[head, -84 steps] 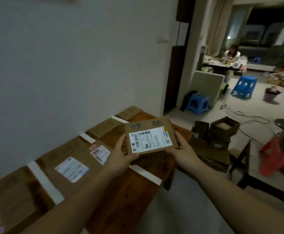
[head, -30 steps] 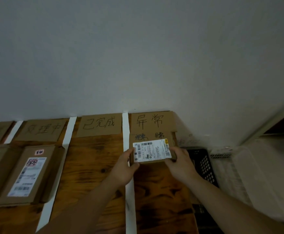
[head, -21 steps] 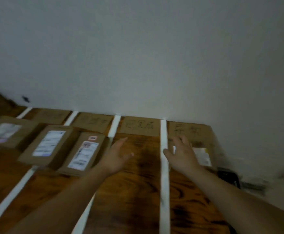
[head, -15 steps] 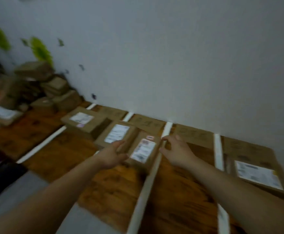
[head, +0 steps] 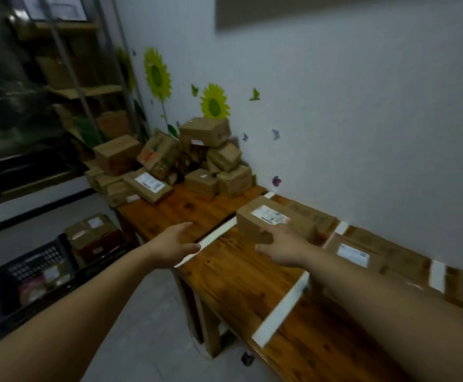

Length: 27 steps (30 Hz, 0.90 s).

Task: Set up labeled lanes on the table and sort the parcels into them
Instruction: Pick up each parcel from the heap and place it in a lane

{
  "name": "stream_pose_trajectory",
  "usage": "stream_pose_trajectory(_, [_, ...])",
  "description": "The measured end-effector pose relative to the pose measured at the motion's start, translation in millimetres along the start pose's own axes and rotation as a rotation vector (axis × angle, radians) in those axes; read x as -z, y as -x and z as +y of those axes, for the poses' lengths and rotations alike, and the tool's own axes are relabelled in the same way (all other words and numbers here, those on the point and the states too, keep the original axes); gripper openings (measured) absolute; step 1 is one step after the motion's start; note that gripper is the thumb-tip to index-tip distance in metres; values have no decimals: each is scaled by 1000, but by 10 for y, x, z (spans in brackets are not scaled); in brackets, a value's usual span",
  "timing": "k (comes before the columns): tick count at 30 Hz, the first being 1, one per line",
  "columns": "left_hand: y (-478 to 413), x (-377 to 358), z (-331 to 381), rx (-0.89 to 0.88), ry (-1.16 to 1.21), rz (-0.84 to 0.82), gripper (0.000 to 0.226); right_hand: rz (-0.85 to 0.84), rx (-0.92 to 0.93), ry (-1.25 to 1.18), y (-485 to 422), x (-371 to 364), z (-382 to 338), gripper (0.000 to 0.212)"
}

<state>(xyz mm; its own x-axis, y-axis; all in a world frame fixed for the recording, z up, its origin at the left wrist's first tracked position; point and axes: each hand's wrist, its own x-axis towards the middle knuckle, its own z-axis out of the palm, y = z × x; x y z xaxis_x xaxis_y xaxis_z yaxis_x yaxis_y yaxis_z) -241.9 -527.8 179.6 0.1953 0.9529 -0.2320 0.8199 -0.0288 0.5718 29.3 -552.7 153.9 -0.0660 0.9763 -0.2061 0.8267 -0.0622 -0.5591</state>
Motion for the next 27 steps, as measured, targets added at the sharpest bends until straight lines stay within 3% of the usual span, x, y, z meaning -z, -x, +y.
stream_pose_trajectory(15, [-1974, 1978, -1386, 180, 100, 145, 70, -14, 170, -51, -3000, -21, -1853, 59])
stream_pose_trajectory(20, [-2802, 2518, -1679, 113, 132, 163, 69, 58, 79, -195, -3863, 38, -2124, 55])
stream_pose_trajectory(27, [-4077, 3101, -1919, -81, 105, 50, 69, 327, -226, -536, -4876, 83, -2250, 52])
